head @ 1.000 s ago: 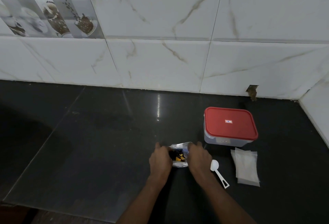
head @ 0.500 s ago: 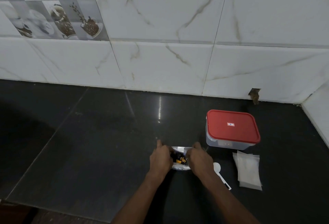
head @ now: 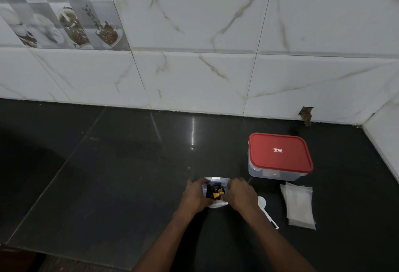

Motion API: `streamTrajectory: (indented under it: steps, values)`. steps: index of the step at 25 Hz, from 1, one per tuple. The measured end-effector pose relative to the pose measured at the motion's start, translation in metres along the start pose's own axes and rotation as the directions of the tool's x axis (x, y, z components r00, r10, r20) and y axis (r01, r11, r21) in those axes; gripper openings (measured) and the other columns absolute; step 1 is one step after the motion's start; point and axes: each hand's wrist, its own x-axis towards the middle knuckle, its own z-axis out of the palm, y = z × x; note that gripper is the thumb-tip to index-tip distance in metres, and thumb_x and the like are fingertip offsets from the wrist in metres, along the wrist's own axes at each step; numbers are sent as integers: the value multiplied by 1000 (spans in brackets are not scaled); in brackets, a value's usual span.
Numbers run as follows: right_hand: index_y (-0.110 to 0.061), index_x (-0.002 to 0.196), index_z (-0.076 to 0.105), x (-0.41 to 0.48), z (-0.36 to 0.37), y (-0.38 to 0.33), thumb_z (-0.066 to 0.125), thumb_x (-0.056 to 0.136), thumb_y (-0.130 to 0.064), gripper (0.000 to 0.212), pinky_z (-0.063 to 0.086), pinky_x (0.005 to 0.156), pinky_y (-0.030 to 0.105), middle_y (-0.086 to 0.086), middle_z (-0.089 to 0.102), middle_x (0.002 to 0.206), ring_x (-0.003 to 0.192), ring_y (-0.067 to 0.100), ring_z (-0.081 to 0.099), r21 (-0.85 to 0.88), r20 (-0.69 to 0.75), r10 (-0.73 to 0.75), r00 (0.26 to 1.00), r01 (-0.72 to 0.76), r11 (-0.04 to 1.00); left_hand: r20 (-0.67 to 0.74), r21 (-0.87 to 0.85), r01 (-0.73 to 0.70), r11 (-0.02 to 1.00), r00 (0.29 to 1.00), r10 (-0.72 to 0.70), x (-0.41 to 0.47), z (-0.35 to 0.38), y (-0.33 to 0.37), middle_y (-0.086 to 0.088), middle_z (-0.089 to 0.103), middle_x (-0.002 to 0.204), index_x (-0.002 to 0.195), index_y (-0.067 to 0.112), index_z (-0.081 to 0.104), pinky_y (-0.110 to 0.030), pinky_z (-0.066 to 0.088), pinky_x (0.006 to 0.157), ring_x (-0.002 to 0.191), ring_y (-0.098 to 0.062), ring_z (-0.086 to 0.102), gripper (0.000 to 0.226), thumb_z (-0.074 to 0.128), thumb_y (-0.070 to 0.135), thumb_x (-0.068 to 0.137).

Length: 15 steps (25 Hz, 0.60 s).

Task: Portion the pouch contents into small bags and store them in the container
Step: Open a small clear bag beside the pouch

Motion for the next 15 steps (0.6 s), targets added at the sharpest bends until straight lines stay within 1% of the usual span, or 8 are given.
streamTrajectory:
  steps: [2,4,6,8,10,12,14,15]
  values:
    - [-19,120,58,-1,1,2,69,84,-30,40,50,85,32,5,54,120,106,22,59,-14,34,-21,999,21,1000,10,0,-4,1000,1000,4,0,-1,2,-10,41,141,142,23,53,-21,40,105,126,-25,55,69,78,10,79]
    - [-19,121,58,-1,0,1,68,85,-25,38,51,86,31,5,55,120,107,20,59,-6,14,-38,999,38,999,-2,-8,-4,1000,1000,4,-1,-2,4,-11,42,141,142,22,54,-20,39,104,127,-25,54,63,74,10,83]
    - [-19,114,62,-1,-4,0,63,87,-22,26,52,83,30,4,61,113,99,18,61,33,-3,-57,998,57,998,-54,-35,-23,999,998,21,-2,-4,5,-9,44,135,139,23,59,-22,41,103,124,-25,57,51,71,20,89]
    - [-19,103,67,-1,-8,2,57,91,-24,16,53,78,32,2,62,103,91,17,62,66,-19,-75,997,76,995,-158,-75,-50,996,987,38,-1,-6,4,-5,47,127,127,23,70,-21,42,97,118,-22,60,34,67,24,93]
    - [-19,99,69,-5,-10,0,52,95,-32,22,48,72,30,1,56,101,92,20,61,32,-83,-71,994,74,997,-214,-67,-56,996,976,40,-2,-6,3,0,50,120,112,25,77,-18,43,88,111,-18,62,24,68,19,91]
    - [-20,101,69,-7,-8,-5,51,96,-37,25,46,74,29,3,52,112,98,22,60,-41,-141,-75,987,70,997,-209,-8,-61,998,976,57,-3,-3,3,1,51,114,105,25,79,-23,49,85,106,-19,63,24,67,14,87]
    - [-19,104,68,-5,-6,-10,52,96,-30,21,49,83,33,3,48,130,108,23,56,-78,-136,-116,984,106,991,-201,51,-79,996,976,88,-3,-1,3,0,53,112,106,27,78,-31,54,86,103,-21,64,27,63,12,89]
    - [-18,107,67,-4,-5,-10,52,95,-24,20,49,90,37,5,43,139,116,24,52,-98,-105,-135,985,125,987,-196,73,-86,994,976,99,-2,-2,3,-1,53,113,109,29,77,-33,54,87,102,-21,64,30,61,12,90]
